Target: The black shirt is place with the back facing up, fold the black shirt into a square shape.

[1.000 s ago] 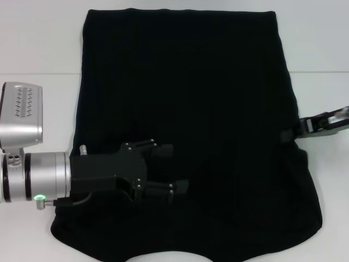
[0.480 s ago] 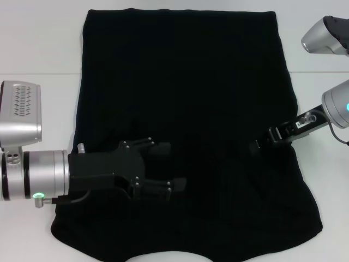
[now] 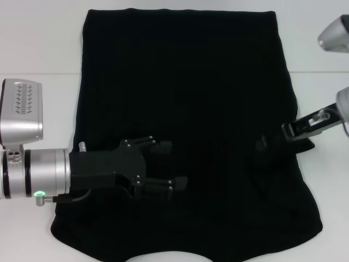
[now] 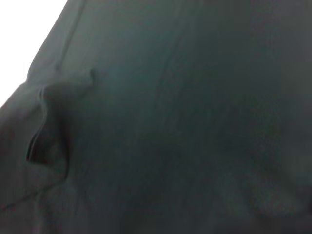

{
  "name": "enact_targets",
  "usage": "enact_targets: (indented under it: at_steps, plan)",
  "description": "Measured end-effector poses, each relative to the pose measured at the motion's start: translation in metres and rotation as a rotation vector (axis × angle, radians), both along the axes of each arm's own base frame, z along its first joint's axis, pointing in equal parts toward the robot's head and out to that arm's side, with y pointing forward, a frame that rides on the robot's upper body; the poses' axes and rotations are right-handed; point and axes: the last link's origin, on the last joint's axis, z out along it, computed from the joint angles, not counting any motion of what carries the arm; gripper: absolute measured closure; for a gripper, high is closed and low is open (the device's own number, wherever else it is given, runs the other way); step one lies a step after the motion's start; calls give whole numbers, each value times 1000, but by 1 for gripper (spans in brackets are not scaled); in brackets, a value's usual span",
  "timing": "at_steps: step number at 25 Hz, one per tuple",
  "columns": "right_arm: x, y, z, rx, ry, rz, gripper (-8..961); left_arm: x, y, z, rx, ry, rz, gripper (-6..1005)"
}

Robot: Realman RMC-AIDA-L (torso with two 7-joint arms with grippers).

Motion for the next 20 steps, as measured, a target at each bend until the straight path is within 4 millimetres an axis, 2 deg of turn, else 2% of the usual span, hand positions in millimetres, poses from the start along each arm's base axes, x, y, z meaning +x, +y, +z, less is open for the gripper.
enact_targets:
  at_steps: [4,7,13,16,20]
  plan:
    - [1,1,19,60,49,-7,306,1,0,0,0,0,-2,105]
    - [4,0,27,66,61,-20,308,1,0,0,-1,-1,-3,105]
    - [33,-5,39,114,5,-127,311,2,0,-1,-1,-2,-3,107]
    - [47,-7,41,151,-4,-178,311,2,0,-1,-1,-2,-4,107]
    - [62,-9,33,174,3,-226,312,3,1,-1,0,0,-7,108]
